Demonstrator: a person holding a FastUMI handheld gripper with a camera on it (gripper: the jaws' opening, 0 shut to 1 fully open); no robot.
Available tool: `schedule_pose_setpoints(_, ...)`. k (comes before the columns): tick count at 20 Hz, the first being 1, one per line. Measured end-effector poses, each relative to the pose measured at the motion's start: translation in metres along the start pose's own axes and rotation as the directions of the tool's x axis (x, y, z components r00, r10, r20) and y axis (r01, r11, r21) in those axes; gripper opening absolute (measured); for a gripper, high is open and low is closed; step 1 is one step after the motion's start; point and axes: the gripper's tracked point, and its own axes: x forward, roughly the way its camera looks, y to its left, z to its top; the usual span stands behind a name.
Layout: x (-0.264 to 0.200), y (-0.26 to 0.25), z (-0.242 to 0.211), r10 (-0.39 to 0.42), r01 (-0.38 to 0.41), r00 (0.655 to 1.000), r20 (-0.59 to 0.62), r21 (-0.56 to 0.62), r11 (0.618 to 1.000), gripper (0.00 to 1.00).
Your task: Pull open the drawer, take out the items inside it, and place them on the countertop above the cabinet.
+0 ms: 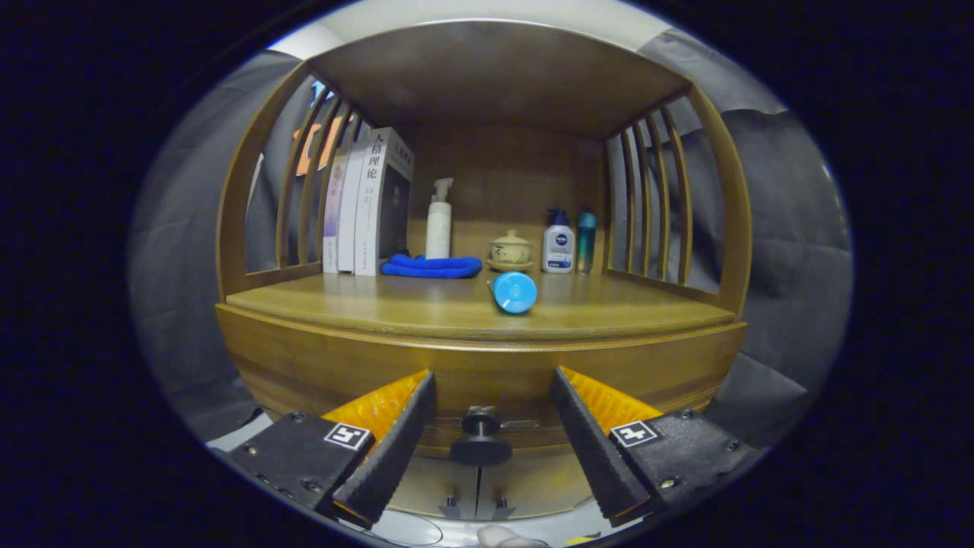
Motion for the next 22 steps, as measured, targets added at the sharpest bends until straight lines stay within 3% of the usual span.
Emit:
schedule_pose_setpoints(9,-0.014,-0.008,0.015,0.012,-0.012,1.000,-0.010,-0.005,1.000,1.00)
schedule_pose_setpoints(14,-0.095,-0.026,0.043,0.015,-0.014,0.999,0.042,-0.022,1.000,0.99)
schedule_pose_setpoints(22,-0.174,-0.046,0.057,0.004,-0.003,0.997,0.083,-0.007,1.000,0.99)
